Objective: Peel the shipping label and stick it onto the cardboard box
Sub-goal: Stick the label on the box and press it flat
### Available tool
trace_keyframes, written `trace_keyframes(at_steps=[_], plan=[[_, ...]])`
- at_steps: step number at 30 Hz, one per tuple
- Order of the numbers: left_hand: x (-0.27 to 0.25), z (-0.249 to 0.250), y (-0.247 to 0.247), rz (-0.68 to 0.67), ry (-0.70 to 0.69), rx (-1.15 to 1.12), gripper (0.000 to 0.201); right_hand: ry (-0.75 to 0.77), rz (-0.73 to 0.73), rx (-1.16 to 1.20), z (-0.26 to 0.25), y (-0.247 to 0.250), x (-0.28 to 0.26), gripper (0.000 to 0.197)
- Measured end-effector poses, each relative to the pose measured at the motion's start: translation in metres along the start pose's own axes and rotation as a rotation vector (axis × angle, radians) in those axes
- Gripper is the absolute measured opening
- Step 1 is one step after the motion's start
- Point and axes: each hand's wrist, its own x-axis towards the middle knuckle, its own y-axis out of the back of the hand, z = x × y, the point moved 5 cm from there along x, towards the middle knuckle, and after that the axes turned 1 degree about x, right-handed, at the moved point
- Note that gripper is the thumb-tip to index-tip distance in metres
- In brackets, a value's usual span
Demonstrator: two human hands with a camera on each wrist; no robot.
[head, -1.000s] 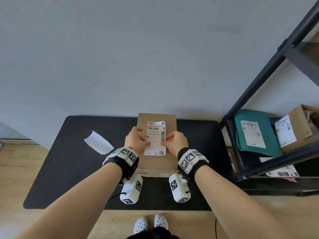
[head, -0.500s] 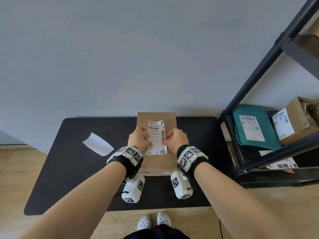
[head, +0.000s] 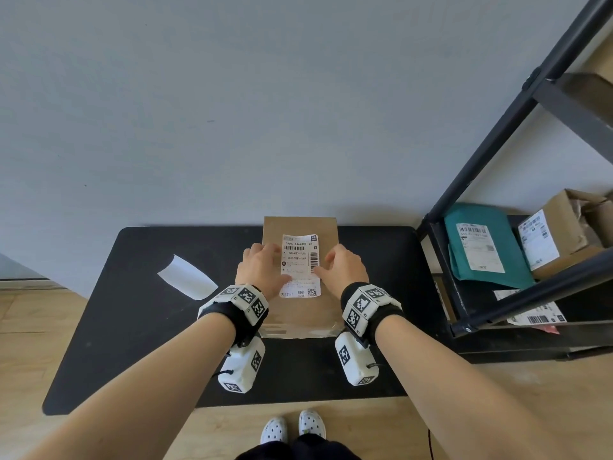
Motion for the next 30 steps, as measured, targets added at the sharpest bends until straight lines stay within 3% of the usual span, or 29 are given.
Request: trace_keyframes(at_steps=[3,7,11,20,30], plan=[[-0.004,-0.001,-0.006,-0.105,-0.159,0.217,0.063,0.218,0.108,-0.071,-0.007,0.004,-0.003,0.022],[-0.002,-0.004,-0.013,-0.250,-0.241,0.393,0.072,0.424,-0.240,-0.323,-0.013,-0.021,-0.007,0.052],[0.011,0.000,-0.009,-0.330,-0.258,0.490,0.090,0.426,-0.350,-0.496,-0.009,-0.025,-0.001,0.058],[0.032,-0.002,0.002,-0.431,-0.266,0.591,0.122,0.330,-0.367,-0.482,-0.001,-0.013,0.026,0.060],[0.024,-0.011,0.003,-0.432,-0.272,0.535,0.127,0.429,-0.400,-0.595,-0.026,-0.027,0.032,0.060]])
